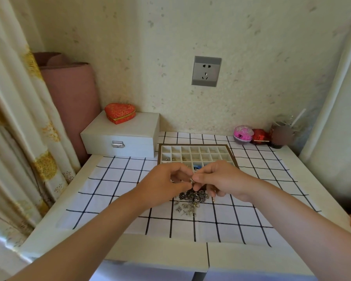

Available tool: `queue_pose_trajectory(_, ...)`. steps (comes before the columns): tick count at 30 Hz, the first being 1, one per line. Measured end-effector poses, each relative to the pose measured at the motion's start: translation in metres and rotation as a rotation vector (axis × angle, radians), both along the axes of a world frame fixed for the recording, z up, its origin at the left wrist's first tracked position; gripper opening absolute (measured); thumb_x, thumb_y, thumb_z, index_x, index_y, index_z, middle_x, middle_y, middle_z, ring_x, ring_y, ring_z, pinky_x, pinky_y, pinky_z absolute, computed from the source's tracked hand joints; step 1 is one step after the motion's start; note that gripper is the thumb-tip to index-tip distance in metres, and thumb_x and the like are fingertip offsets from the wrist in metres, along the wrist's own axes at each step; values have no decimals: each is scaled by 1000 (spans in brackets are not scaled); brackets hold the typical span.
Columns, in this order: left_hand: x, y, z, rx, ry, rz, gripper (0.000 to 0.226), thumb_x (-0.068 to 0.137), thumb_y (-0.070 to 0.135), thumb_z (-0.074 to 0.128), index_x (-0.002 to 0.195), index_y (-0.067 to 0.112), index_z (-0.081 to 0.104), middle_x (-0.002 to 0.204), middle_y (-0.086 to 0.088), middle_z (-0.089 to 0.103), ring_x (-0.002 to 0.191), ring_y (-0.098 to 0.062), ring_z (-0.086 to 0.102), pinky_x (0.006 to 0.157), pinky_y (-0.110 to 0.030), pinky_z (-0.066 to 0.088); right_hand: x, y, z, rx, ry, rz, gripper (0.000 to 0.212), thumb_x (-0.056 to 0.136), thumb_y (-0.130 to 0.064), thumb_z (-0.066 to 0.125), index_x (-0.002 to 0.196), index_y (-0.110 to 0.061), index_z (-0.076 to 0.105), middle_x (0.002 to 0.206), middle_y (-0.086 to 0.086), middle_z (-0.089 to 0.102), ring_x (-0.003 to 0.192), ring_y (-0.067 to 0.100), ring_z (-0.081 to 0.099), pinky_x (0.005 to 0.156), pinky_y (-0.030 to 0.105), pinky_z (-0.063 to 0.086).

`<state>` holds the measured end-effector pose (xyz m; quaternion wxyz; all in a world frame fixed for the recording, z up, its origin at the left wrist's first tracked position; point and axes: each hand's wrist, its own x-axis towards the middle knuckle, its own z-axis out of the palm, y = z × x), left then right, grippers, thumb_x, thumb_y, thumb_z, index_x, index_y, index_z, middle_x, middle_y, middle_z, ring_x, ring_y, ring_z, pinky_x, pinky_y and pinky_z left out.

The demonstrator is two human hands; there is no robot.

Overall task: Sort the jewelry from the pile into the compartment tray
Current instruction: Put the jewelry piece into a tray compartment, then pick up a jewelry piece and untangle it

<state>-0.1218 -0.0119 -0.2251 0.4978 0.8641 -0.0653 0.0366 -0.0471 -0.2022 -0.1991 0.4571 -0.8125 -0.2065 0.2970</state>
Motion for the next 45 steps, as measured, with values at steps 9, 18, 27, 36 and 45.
queue_pose_trajectory(9,11,0,20,-344,72,197,9,82,14,78,90,17,74,73,7,71,63,-3,62,57,-15,47,1,13,12,227,-95,-168,9,90,-21,73,98,-16,73,76,-3,72,48,12,52,40,18,32)
queue_pose_trajectory(18,39,12,47,-386,52,364,6,84,18,78,90,18,76,78,4,73,62,-6,64,54,-17,46,21,33,31,245,-467,-147,13,85,-18,78,89,-31,79,88,-13,76,49,12,61,53,28,54)
queue_pose_trajectory(27,65,16,45,-430,15,374,12,87,25,74,98,19,77,88,2,77,71,-11,64,56,-18,47,52,47,30,251,-610,-204,4,87,-27,76,86,-30,78,85,-12,75,54,-11,59,66,20,46)
queue_pose_trajectory(36,84,32,8,174,-33,336,19,97,25,59,113,31,68,111,14,65,102,-5,59,88,-24,46,93,38,-2,-251,-724,-105,14,93,-26,66,82,-28,74,85,-18,69,84,2,64,83,32,54)
queue_pose_trajectory(45,93,35,-30,684,-24,84,61,93,58,50,148,36,37,158,5,32,146,-19,19,119,-47,22,105,50,-21,-631,-831,34,16,93,-26,63,81,-28,72,80,-9,70,74,12,65,67,31,55)
